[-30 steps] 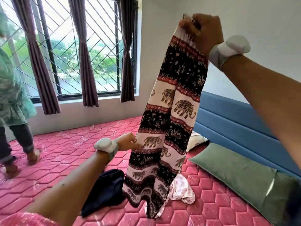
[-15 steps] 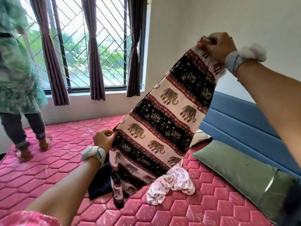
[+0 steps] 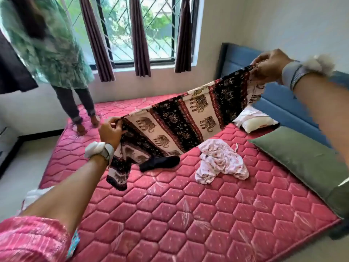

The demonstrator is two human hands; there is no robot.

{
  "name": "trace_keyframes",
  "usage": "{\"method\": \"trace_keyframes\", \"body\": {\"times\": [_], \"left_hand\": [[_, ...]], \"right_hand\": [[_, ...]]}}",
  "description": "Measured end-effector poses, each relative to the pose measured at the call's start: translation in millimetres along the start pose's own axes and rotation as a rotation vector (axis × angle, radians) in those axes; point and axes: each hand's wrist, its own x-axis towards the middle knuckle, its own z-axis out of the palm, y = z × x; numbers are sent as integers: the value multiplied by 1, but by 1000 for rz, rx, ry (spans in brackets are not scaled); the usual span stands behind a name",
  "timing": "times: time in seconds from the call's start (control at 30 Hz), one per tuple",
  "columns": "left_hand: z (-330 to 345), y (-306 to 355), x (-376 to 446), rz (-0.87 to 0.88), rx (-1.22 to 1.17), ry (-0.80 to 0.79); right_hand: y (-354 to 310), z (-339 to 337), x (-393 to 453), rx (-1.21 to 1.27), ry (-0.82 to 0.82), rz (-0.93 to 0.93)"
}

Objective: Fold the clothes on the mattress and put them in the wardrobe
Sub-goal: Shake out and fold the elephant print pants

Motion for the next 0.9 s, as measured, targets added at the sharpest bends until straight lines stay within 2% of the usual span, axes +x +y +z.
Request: {"method": "trace_keyframes", "body": {"times": [0.07,0.13,0.2,0.33,0.4,0.5,0.6,0.67,0.77,0.83,0.9], "left_hand": [[-15,-1,-12,20,-4,85],[-24,-11,-23,35,55,96],[-26,-29,-41,23,167,16],[-8,-83,-95,-118,401,-275],[7,-106,-120,-206,408,-334],[40,-129,-149,-310,393,-359],[75,-141,-156,-369,398,-347],[92,-137,-149,-376,373,-315],[128,-118,-142,-382,305,-219],[152,-109,-151,-334,283,-194],[172,-112,-173,-258,259,-212]], "right_hand": [[20,20,-3,157,-79,67],[44,39,-3,112,-149,62],[73,60,-4,3,-225,85],[152,110,-8,-116,-519,347],[198,134,-10,-120,-610,431],[260,164,-4,-16,-660,479],[310,185,7,17,-632,394],[325,189,16,61,-547,349],[350,188,35,64,-326,335],[378,184,45,20,-139,229],[411,184,41,7,-18,124]]}}
